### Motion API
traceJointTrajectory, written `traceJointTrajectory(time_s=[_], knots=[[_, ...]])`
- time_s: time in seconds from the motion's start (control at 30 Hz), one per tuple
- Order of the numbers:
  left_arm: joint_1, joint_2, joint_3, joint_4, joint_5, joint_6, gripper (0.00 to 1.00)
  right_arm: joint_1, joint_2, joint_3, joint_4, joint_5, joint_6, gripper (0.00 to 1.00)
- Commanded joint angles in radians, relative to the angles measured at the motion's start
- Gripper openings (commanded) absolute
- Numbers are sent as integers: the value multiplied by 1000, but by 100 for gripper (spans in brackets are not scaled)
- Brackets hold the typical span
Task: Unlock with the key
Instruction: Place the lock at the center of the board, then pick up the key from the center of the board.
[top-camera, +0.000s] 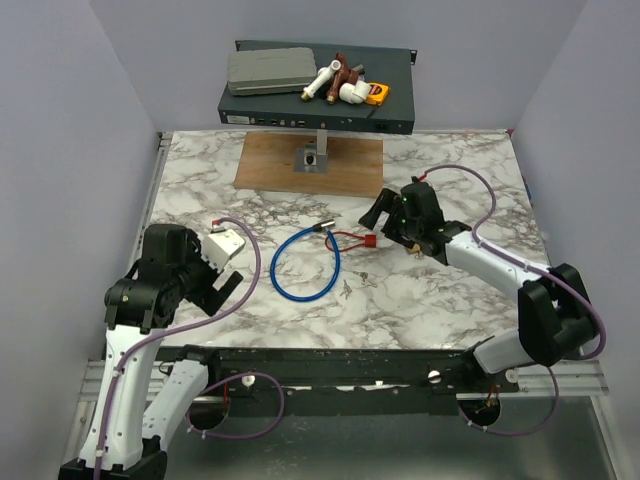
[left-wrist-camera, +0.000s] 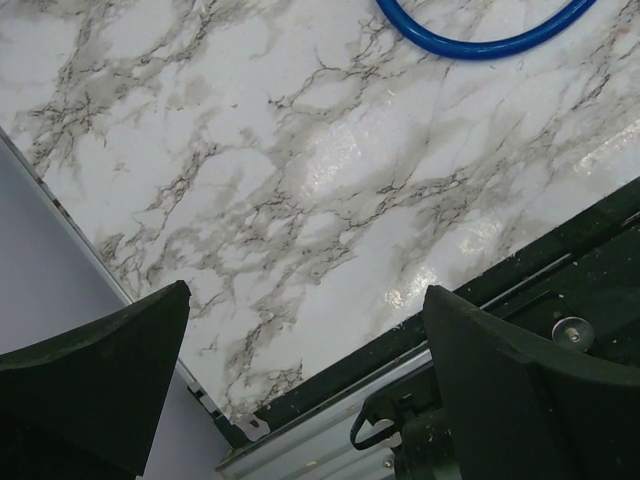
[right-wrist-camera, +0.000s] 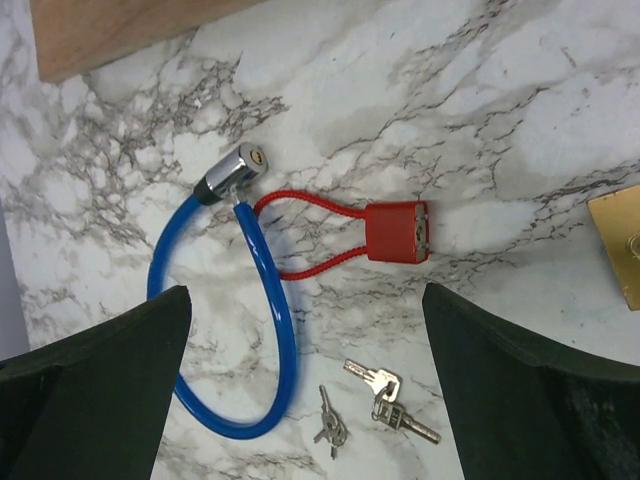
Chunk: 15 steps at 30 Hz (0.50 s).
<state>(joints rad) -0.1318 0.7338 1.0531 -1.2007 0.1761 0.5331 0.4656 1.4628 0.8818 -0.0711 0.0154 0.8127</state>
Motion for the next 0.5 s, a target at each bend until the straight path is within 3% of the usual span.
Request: traceJointTrajectory(time_s=[0.0,0.17,0.47], knots=[[7,1,-62,13,14,-5,98,39,-13,64,-120,99,-89,99],[7,68,-94,29,53,-29,98,56,-35,21,-194,208,-132,92],[7,125,-136,6,108,-1,98,297,-139,-199,-158,365,-121,75]])
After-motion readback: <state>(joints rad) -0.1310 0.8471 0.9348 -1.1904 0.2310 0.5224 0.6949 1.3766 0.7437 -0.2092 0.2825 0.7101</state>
